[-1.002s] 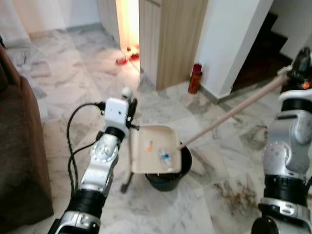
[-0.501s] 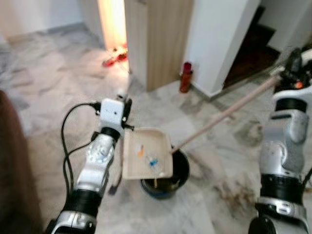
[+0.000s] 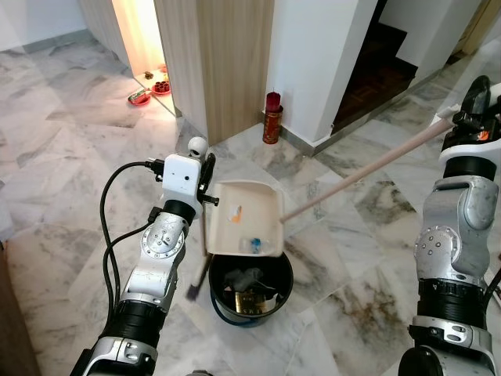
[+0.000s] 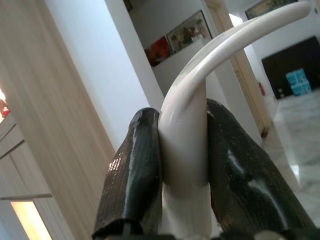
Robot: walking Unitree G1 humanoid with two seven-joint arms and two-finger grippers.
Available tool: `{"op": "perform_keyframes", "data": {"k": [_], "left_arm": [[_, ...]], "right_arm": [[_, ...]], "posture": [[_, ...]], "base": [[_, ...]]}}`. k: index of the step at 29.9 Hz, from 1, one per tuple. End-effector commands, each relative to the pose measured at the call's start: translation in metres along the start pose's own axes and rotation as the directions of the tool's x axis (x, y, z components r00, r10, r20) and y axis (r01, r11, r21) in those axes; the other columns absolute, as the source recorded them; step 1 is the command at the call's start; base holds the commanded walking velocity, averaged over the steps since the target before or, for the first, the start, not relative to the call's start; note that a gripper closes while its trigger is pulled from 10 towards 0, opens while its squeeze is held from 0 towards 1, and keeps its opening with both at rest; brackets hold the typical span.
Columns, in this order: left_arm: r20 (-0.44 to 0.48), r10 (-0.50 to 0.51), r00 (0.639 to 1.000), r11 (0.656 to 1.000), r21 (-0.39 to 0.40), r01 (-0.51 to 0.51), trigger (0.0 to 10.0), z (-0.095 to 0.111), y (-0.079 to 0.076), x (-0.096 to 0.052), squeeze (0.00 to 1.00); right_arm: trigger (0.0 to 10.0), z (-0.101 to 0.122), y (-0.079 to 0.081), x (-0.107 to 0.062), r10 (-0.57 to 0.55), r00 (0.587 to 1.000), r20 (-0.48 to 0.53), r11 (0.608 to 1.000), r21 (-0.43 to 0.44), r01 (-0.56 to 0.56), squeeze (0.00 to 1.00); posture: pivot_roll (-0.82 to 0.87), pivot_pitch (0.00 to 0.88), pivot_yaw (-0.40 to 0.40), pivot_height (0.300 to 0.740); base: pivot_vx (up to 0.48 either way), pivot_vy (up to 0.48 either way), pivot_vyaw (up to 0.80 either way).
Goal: Sweep floor
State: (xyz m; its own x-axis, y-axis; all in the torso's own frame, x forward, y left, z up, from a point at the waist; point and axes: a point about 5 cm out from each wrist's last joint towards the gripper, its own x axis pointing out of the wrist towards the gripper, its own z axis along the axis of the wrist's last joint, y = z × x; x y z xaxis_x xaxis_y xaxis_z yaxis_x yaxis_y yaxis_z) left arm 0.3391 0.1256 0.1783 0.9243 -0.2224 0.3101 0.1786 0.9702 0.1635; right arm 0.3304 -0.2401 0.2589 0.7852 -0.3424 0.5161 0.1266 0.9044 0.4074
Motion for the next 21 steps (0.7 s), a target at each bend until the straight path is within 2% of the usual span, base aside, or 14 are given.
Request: {"op": "perform_keyframes", "data": {"k": [1,8,14,15,19,21], "left_arm": [[0.045,-0.008,0.999,1.0,0.012,0.007,10.0,0.01,0.0,0.002,0.0],[0.049,-0.011,0.999,1.0,0.01,0.01,10.0,0.01,-0.002,0.002,0.0],[0.051,-0.009,0.999,1.0,0.004,0.009,10.0,0.01,-0.003,0.002,0.0],[0.052,-0.009,0.999,1.0,0.001,0.009,10.0,0.01,-0.003,0.002,0.0],[0.053,-0.009,0.999,1.0,-0.002,0.009,10.0,0.01,-0.004,0.002,0.0],[0.054,-0.008,0.999,1.0,-0.003,0.009,10.0,0.01,-0.004,0.002,0.0]], "right_arm": [[10.0,0.016,0.006,0.005,0.008,0.997,0.073,0.999,0.039,-0.011,0.0],[10.0,0.018,0.008,0.005,0.027,0.996,0.091,0.999,0.037,-0.031,0.0],[10.0,0.023,0.016,0.003,0.096,0.989,0.115,0.995,-0.029,-0.093,0.0],[10.0,0.026,0.02,0.002,0.126,0.982,0.141,0.991,-0.067,-0.117,0.0],[10.0,0.03,0.024,0.002,0.15,0.975,0.166,0.986,-0.091,-0.137,0.0],[10.0,0.031,0.028,0.001,0.177,0.969,0.172,0.978,-0.138,-0.154,0.0]], "posture": [[0.15,0.063,-0.055,0.74],[0.15,0.054,-0.057,0.74],[0.15,0.061,-0.061,0.74],[0.15,0.064,-0.063,0.74],[0.15,0.065,-0.064,0.74],[0.14,0.067,-0.063,0.74]], "base": [[0.0,0.0,0.0],[0.0,0.0,0.0],[0.0,0.0,0.0],[0.0,0.0,0.0],[0.0,0.0,0.0],[0.0,0.0,0.0]]}}
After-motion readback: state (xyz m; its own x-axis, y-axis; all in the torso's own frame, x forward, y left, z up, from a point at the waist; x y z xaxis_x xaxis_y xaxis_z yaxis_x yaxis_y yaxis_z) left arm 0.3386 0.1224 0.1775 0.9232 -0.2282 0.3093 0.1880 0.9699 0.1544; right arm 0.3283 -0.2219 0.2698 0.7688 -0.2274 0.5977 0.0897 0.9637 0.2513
